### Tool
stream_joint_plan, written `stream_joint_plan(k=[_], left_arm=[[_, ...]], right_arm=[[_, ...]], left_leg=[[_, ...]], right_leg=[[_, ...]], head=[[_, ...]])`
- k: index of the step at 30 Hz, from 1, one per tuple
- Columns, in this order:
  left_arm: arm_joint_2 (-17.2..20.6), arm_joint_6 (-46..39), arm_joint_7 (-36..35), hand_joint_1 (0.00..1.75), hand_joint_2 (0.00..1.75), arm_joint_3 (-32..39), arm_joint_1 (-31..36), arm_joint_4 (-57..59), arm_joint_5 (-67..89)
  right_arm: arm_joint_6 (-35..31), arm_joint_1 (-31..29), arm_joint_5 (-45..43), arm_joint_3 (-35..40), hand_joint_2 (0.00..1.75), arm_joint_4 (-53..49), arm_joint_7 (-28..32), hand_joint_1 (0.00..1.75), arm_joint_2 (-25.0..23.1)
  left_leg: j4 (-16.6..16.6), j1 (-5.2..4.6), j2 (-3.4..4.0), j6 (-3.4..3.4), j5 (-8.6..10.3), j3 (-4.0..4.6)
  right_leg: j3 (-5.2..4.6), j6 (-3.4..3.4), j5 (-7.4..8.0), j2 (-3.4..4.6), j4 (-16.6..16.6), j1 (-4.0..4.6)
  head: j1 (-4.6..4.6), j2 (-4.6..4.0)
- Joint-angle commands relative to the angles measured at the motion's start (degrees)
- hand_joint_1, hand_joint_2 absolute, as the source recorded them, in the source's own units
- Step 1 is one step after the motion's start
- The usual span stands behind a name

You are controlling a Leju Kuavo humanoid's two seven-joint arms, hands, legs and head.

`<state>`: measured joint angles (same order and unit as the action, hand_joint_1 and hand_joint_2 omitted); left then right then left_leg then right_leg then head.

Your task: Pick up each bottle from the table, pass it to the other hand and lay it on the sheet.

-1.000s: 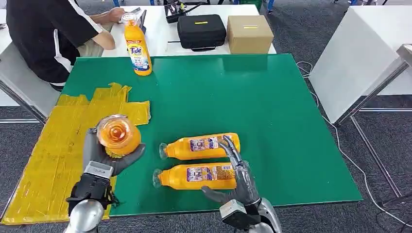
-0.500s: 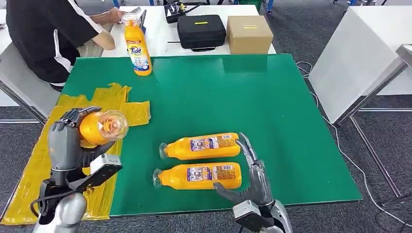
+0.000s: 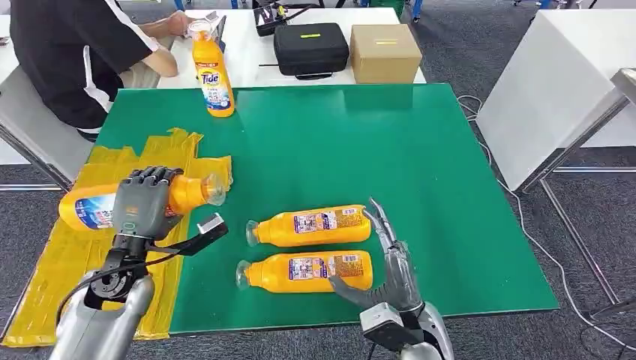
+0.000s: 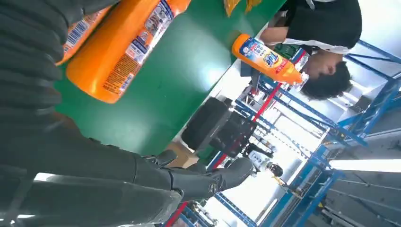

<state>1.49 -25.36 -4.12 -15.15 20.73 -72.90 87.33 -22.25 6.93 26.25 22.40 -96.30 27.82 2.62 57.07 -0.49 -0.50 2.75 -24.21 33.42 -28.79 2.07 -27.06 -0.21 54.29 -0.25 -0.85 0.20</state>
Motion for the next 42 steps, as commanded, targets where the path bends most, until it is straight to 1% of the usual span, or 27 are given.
stream_joint_plan(k=[1,2,4,12,16,17,18,19,20,25,36,39,41,42], left_arm=[[0.2,-1.3,-6.8,1.75,1.75,-7.3,7.3,23.7,2.7],[0.0,-1.4,-7.0,1.75,1.75,-6.9,7.4,24.9,2.7],[-0.3,-1.8,-6.7,1.75,1.75,-5.9,7.6,26.5,2.7],[-0.3,-1.3,-6.9,1.75,1.75,-5.7,7.8,26.8,2.7],[-0.8,-0.5,-7.2,1.75,1.75,-4.2,7.9,30.1,2.7],[-0.8,-0.6,-7.3,1.61,1.75,-4.1,8.0,31.0,2.7],[-1.1,-1.1,-7.0,1.2,1.75,-3.6,8.3,32.3,2.7],[-1.3,-1.4,-6.4,0.35,1.75,-2.9,8.2,33.0,2.7],[-1.3,-1.9,-6.3,0.0,1.75,-3.0,8.1,33.0,2.7],[-3.0,-1.1,-3.9,0.0,1.75,0.1,7.3,33.8,2.0],[-3.5,-0.7,-2.4,0.0,1.75,1.6,5.3,33.1,0.6],[-4.0,-0.6,-0.4,0.0,1.75,3.1,3.9,31.9,-1.9],[-4.4,-0.7,2.3,0.0,1.75,4.2,1.9,28.7,-5.4],[-4.4,-0.7,2.4,0.0,1.75,4.3,1.5,27.8,-5.8]], right_arm=[[0.6,-2.7,-0.1,-0.4,1.75,3.5,-1.0,0.0,0.0],[0.8,-2.6,-0.1,-0.5,1.75,3.6,-1.0,0.0,-0.3],[0.9,-2.5,0.1,-0.6,1.75,3.8,-1.0,0.0,-0.6],[1.1,-2.5,0.2,-0.6,1.75,3.8,-1.0,0.0,-0.5],[2.2,-3.1,0.6,-0.8,1.75,4.1,-1.4,0.0,-1.3],[2.5,-3.3,0.7,-0.7,1.75,4.4,-1.5,0.0,-1.4],[2.8,-3.5,0.9,-0.9,1.75,4.7,-1.5,0.0,-1.6],[3.0,-3.8,1.1,-0.8,1.75,5.1,-1.4,0.0,-1.8],[3.1,-3.9,1.1,-0.8,1.75,5.4,-1.4,0.0,-1.8],[3.3,-4.5,1.1,-0.1,1.75,7.0,-1.0,0.0,-1.3],[3.2,-5.5,-1.1,1.0,1.75,9.2,0.1,0.0,-0.5],[2.9,-5.2,-1.9,1.7,1.75,9.8,0.4,0.0,-0.3],[2.4,-4.2,-1.6,1.7,1.75,9.3,0.6,0.0,-0.8],[2.3,-4.0,-1.4,1.8,1.75,9.0,0.7,0.0,-0.8]], left_leg=[[-0.1,0.01,-0.06,-0.12,-0.02,-0.17],[-0.1,0.02,-0.07,-0.18,-0.04,-0.27],[-0.1,0.02,-0.02,-0.12,-0.03,-0.16],[0.0,0.06,-0.01,-0.17,-0.05,-0.1],[0.0,0.04,0.03,-0.15,-0.04,-0.08],[0.0,0.03,0.03,-0.12,-0.03,-0.06],[-0.1,0.03,0.07,-0.18,-0.06,-0.16],[-0.1,0.03,0.06,-0.15,-0.05,-0.12],[-0.1,0.03,0.05,-0.13,-0.04,-0.09],[0.0,0.05,0.02,-0.15,-0.05,-0.1],[-0.1,0.04,0.07,-0.16,-0.05,-0.14],[-0.1,0.03,0.11,-0.17,-0.07,-0.23],[-0.1,0.02,0.09,-0.13,-0.06,-0.2],[-0.1,0.01,0.12,-0.18,-0.08,-0.27]], right_leg=[[0.2,-0.03,-0.03,-0.07,-0.1,0.0],[0.32,-0.05,-0.06,-0.09,-0.1,0.01],[0.19,-0.03,-0.03,-0.02,-0.1,0.01],[0.13,-0.05,-0.03,-0.02,-0.1,0.05],[0.1,-0.04,-0.02,0.02,-0.1,0.03],[0.07,-0.03,-0.02,0.02,0.0,0.02],[0.17,-0.05,-0.03,0.05,-0.1,0.02],[0.14,-0.04,-0.02,0.05,-0.1,0.02],[0.1,-0.04,-0.02,0.04,0.0,0.02],[0.13,-0.04,-0.02,0.02,-0.1,0.04],[0.17,-0.04,0.0,0.08,-0.1,0.03],[0.25,-0.04,-0.02,0.12,-0.1,0.02],[0.23,-0.03,-0.01,0.11,-0.1,0.02],[0.29,-0.04,-0.03,0.13,-0.1,0.01]], head=[[0.0,0.0],[0.0,0.0],[0.0,-0.02],[0.02,-0.02],[0.0,-0.02],[0.0,-0.02],[0.0,-0.02],[0.0,-0.02],[0.0,-0.02],[0.0,-0.02],[0.0,0.0],[0.02,-0.02],[0.02,-0.02],[0.02,-0.02]])
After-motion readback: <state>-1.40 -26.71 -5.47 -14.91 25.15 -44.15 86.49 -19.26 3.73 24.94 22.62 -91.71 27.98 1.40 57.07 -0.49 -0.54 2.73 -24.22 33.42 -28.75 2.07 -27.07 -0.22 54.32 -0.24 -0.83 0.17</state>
